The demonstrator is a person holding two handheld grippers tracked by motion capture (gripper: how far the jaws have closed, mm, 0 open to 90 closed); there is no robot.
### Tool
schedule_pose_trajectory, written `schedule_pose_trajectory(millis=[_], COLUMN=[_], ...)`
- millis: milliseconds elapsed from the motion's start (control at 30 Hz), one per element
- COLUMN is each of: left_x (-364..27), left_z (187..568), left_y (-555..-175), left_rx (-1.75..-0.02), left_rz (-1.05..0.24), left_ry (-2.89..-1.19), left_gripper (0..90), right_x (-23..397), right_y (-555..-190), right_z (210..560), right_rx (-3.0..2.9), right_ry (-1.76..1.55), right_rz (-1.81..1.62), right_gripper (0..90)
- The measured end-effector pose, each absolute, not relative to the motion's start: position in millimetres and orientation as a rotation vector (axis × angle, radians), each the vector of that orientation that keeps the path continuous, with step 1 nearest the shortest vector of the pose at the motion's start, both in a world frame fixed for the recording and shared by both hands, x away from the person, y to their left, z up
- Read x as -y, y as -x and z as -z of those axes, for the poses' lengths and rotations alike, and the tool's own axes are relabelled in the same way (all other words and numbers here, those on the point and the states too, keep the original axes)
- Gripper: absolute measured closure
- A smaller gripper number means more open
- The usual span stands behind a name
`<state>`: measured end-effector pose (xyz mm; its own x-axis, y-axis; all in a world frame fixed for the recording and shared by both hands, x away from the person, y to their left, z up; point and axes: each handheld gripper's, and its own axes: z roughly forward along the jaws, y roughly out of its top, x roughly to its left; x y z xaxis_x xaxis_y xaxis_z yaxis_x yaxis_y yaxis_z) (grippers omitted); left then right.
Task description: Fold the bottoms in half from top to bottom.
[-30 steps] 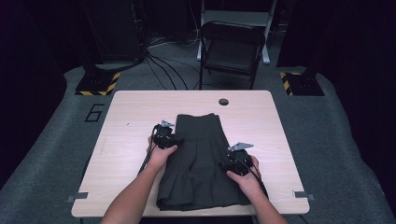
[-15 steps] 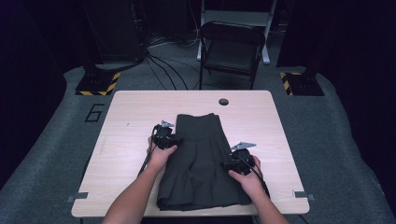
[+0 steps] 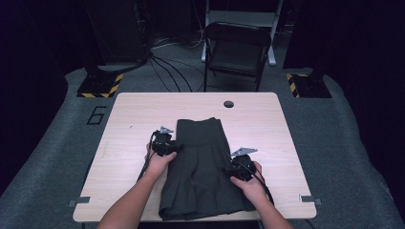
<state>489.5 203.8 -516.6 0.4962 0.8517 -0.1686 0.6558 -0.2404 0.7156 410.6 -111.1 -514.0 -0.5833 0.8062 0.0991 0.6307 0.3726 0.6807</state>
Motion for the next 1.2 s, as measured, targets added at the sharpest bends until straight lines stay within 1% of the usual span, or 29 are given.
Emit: schedule_pose_trajectory(millis=[233, 300, 433, 667, 733, 833, 900, 1133, 1167, 1200], left_x=[-224, -226, -226, -224, -223, -222, -221, -220, -221, -220], left_z=[515, 515, 514, 504, 501, 498, 499, 504, 504, 506], left_y=[-478, -475, -476, -491, -497, -506, -512, -524, -525, -526], left_rx=[-1.245, -1.244, -1.270, -1.262, -1.269, -1.275, -1.278, -1.314, -1.304, -1.314], left_rz=[-0.299, -0.306, -0.274, -0.293, -0.322, -0.341, -0.369, -0.380, -0.384, -0.385], left_ry=[-1.998, -1.997, -1.984, -1.961, -1.949, -1.974, -1.974, -1.954, -1.975, -1.943], left_gripper=[58.1, 58.1, 57.4, 48.7, 45.3, 41.0, 39.1, 35.6, 35.2, 34.6], right_x=[96, 94, 93, 95, 95, 96, 96, 96, 97, 97], right_y=[-403, -402, -402, -402, -402, -402, -402, -401, -401, -401], right_z=[513, 512, 512, 513, 514, 514, 514, 515, 515, 515], right_rx=[-2.451, -2.464, -2.471, -2.470, -2.461, -2.457, -2.459, -2.452, -2.452, -2.451], right_ry=[-1.208, -1.169, -1.164, -1.179, -1.188, -1.183, -1.176, -1.180, -1.179, -1.178], right_rz=[-1.011, -1.003, -0.997, -1.014, -1.019, -1.021, -1.019, -1.026, -1.027, -1.028], right_gripper=[52.8, 52.8, 52.1, 50.7, 50.1, 49.2, 48.9, 48.2, 48.2, 48.1])
